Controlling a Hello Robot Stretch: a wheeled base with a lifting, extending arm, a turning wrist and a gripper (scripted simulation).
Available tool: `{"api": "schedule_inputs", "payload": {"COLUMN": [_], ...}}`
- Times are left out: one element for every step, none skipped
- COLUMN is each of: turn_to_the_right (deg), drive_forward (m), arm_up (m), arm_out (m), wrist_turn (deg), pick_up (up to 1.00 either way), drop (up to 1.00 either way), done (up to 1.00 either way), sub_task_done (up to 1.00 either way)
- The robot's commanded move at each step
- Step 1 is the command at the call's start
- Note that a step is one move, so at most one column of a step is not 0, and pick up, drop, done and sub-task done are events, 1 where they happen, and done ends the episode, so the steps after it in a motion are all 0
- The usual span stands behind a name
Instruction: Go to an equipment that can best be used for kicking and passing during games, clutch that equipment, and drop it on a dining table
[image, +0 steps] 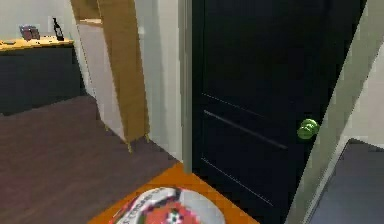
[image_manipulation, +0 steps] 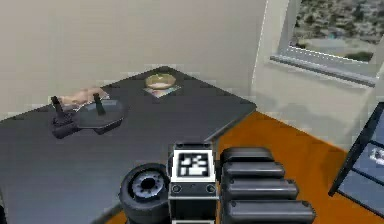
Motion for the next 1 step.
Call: {"api": "schedule_inputs", "payload": {"turn_to_the_right": [-45.0], "drive_forward": [0.00], "arm_up": [0.00], "arm_out": [0.00], "wrist_turn": [0.0], "pick_up": [0.00], "drop": [0.00], "done": [0.00], "sub_task_done": [0.00]}}
